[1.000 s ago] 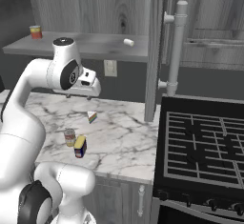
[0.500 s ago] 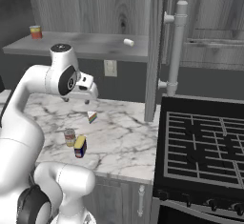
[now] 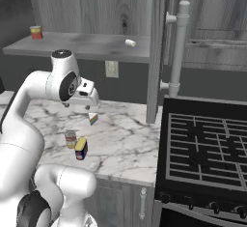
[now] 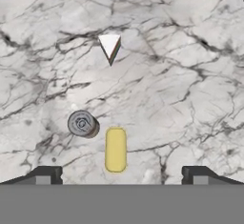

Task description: Pick the cans from the counter and place them in their designated side in the cabinet.

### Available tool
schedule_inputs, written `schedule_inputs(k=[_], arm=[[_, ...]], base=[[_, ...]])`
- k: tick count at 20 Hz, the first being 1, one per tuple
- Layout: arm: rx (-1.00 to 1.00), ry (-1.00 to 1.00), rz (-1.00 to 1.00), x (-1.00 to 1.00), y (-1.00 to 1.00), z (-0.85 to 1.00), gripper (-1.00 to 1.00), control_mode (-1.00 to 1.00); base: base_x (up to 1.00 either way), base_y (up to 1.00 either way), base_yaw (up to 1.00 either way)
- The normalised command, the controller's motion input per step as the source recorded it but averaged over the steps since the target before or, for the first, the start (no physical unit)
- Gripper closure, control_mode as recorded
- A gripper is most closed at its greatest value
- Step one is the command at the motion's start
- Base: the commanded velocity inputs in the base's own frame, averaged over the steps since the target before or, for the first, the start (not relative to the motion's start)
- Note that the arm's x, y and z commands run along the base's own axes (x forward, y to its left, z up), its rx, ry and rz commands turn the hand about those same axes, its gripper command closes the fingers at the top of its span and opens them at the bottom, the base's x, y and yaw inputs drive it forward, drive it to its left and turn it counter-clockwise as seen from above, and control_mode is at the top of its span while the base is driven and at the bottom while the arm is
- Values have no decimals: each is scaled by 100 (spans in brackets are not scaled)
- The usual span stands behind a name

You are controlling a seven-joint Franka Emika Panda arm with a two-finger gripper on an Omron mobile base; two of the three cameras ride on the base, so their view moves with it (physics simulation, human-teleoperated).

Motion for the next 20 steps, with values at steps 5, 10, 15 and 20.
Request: schedule_inputs(k=[5,10,15,20], arm=[[0,0,0,-8,5,-13,-100,-100],[0,0,0,-10,6,-13,-100,-100],[0,0,0,-11,7,-13,-100,-100],[0,0,0,-5,6,-13,-100,-100]], base=[[0,0,0],[0,0,0],[0,0,0],[0,0,0]])
